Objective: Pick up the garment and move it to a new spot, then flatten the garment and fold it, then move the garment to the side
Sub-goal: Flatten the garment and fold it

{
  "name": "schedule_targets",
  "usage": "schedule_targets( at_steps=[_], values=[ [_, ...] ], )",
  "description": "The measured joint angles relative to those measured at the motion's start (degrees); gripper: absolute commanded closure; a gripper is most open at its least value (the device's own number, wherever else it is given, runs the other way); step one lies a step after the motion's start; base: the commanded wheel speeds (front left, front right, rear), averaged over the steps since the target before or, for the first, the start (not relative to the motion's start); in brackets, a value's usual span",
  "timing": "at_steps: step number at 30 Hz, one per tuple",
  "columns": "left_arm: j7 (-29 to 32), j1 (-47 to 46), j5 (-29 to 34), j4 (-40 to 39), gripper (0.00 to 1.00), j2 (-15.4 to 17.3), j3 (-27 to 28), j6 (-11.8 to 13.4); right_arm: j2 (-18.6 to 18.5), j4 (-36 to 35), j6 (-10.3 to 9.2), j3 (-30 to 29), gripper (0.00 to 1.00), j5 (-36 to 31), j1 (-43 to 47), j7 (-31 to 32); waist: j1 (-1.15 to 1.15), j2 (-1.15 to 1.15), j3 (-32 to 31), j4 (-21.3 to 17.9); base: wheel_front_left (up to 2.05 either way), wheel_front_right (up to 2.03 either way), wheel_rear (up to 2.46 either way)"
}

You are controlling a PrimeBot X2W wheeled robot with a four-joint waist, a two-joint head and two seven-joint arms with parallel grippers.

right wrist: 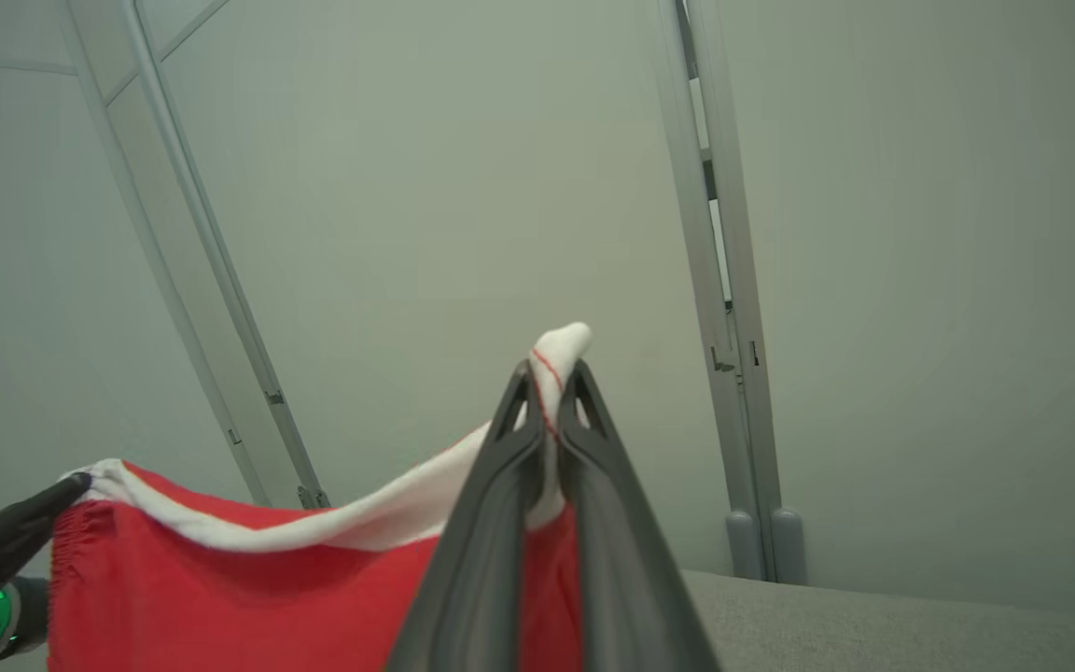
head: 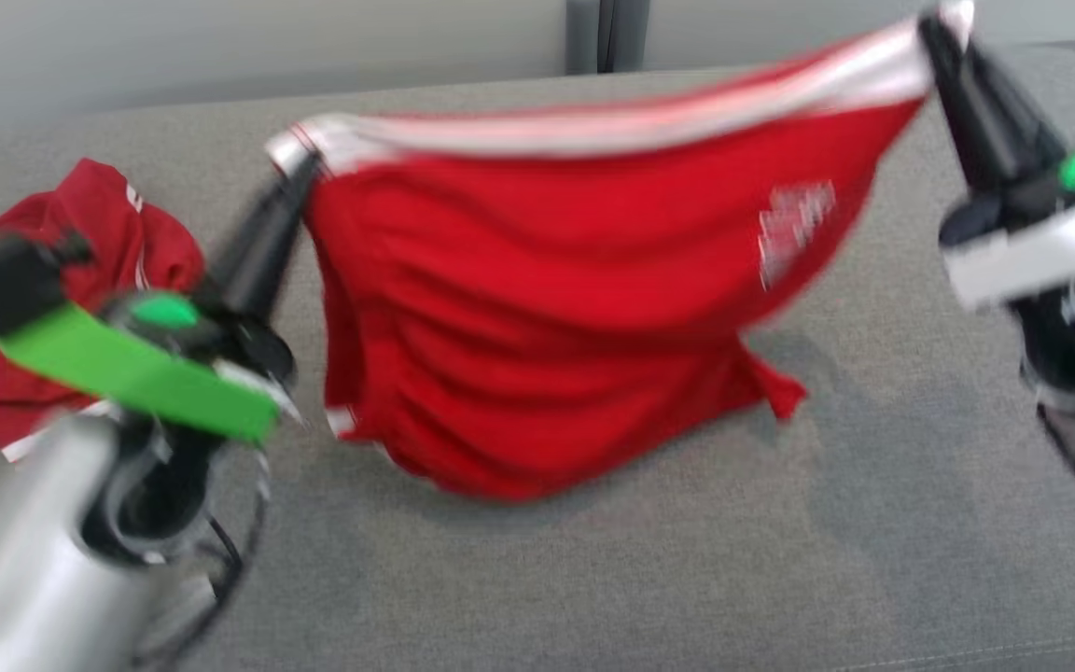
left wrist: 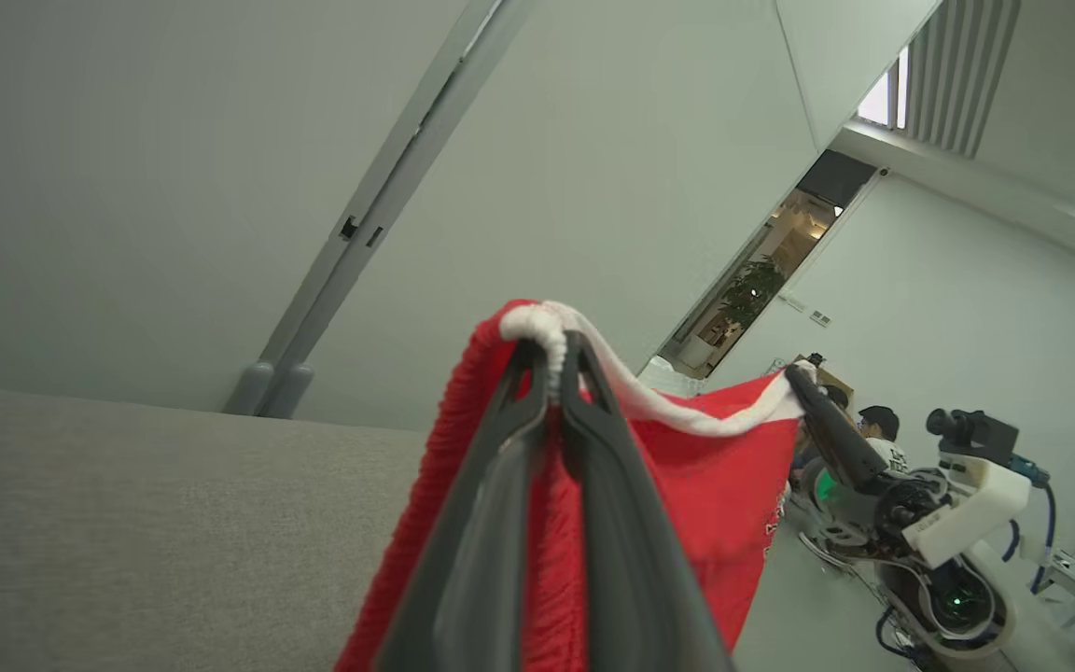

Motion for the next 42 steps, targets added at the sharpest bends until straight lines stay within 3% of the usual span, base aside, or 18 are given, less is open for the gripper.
schedule_targets(
  at_steps=[3, 6, 9, 12, 15, 22, 31, 42],
  values=[
    [0.7, -9.1, 1.0, 3.4, 1.00, 0.7, 3.5, 1.7, 1.7, 3.0, -0.66, -0.9, 1.00, -2.9, -12.7, 1.0, 0.00, 0.00, 1.3, -0.5, 0.00, 0.00, 0.00],
    [-0.3, -20.3, 2.4, 1.9, 1.00, -0.4, 7.0, 1.3, 4.7, 1.7, -1.71, -4.7, 1.00, -4.3, -24.7, -3.2, 0.00, 0.00, 2.3, -1.3, 0.00, 0.00, 0.00],
    [-1.3, -25.5, 2.9, 0.7, 1.00, -2.0, 7.2, 0.4, 4.5, 1.5, -1.65, -5.5, 1.00, -5.8, -28.2, -6.7, 0.00, 0.00, 2.9, -2.2, 0.00, 0.00, 0.00],
    [-1.3, -23.3, 2.9, 1.8, 1.00, -2.3, 4.2, 0.0, 4.3, 3.4, -1.41, -4.0, 1.00, -6.2, -24.5, -7.3, 0.00, 0.00, 3.6, -2.7, 0.00, 0.00, 0.00],
    [-1.2, -15.0, 2.6, 5.0, 1.00, -3.1, 0.2, -0.5, 4.4, 7.0, -1.01, -1.6, 1.00, -5.3, -15.6, -7.2, 0.00, 0.00, 4.7, -3.0, 0.00, 0.00, 0.00],
    [-3.1, 2.0, 4.2, 15.9, 1.00, -2.7, -6.0, -0.5, 8.3, 17.7, -0.82, 4.3, 1.00, -2.4, 5.4, -7.2, 0.00, 0.00, 8.4, -3.6, 0.00, 0.00, 0.00],
    [-5.4, 0.5, 10.7, 17.8, 1.00, -1.6, -11.9, -1.0, 9.5, 21.8, -0.48, 4.4, 1.00, -2.1, 7.2, -9.8, 0.00, 0.00, 12.7, -4.5, 0.00, 0.00, 0.00],
    [-6.6, 4.2, 11.2, 13.8, 1.00, -0.8, -15.4, -1.0, 8.7, 21.9, -0.01, 4.2, 1.00, -3.2, 9.9, -10.1, 0.00, 0.00, 8.6, -3.3, 0.00, 0.00, 0.00]
  ],
)
